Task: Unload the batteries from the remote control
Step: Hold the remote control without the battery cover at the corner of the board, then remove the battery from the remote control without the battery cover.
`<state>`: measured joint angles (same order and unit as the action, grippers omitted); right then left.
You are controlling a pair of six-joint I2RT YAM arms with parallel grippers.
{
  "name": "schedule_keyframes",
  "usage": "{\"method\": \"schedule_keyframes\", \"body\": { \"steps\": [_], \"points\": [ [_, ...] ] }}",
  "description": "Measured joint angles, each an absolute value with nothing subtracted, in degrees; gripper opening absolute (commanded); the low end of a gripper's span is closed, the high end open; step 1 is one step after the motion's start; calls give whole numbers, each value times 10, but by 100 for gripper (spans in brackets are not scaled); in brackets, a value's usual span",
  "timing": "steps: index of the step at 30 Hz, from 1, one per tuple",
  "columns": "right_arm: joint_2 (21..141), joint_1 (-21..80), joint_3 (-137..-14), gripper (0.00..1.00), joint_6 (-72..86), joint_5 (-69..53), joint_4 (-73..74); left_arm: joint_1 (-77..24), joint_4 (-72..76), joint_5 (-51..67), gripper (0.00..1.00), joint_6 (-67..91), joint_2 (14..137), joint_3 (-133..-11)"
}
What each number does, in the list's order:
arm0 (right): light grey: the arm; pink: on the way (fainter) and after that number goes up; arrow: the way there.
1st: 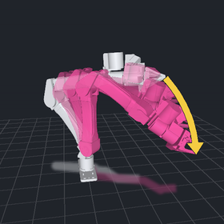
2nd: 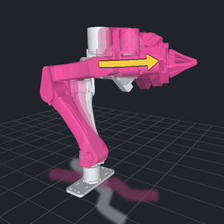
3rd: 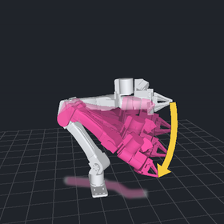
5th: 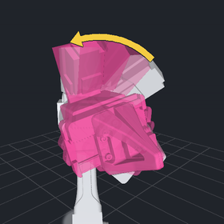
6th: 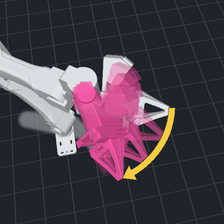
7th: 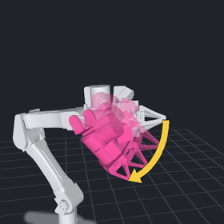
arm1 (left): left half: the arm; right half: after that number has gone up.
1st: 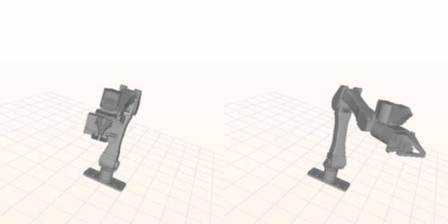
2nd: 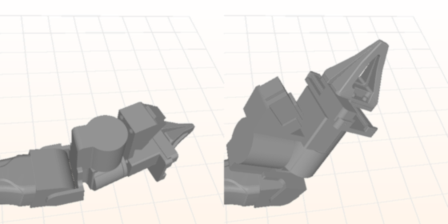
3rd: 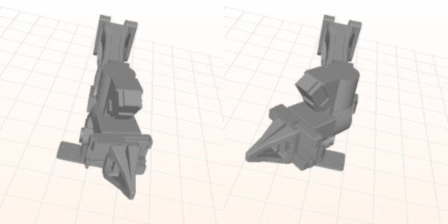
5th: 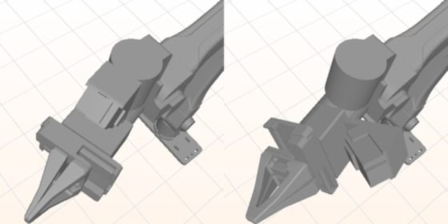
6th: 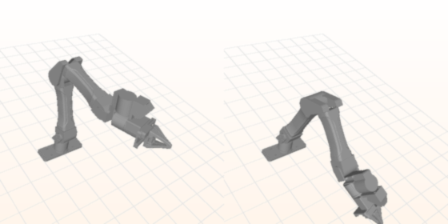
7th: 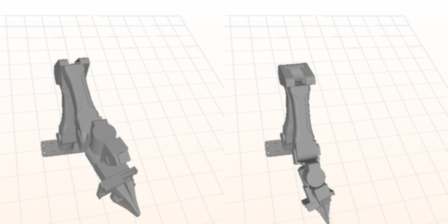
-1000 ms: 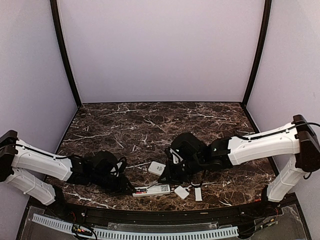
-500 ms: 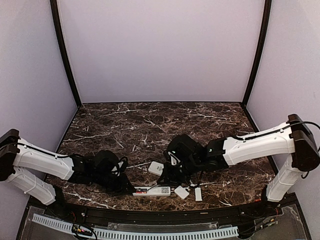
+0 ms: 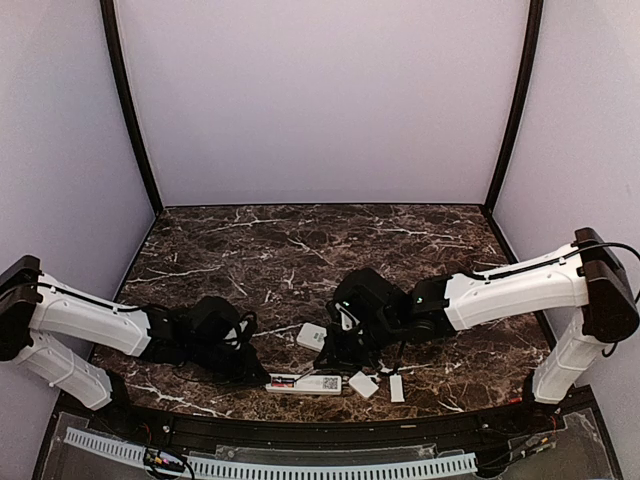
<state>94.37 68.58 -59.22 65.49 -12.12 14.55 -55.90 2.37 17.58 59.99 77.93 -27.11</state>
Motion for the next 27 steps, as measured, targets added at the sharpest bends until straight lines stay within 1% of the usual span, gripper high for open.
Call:
{"method": "schedule_keyframes", "body": {
  "steps": [9, 27],
  "points": [
    [944, 683, -590, 0, 655, -125, 140, -553, 17, 180, 7, 595, 791, -279],
    [934, 667, -535, 0, 666, -147, 49, -550, 12, 183, 5, 589, 798, -287]
  ]
}}
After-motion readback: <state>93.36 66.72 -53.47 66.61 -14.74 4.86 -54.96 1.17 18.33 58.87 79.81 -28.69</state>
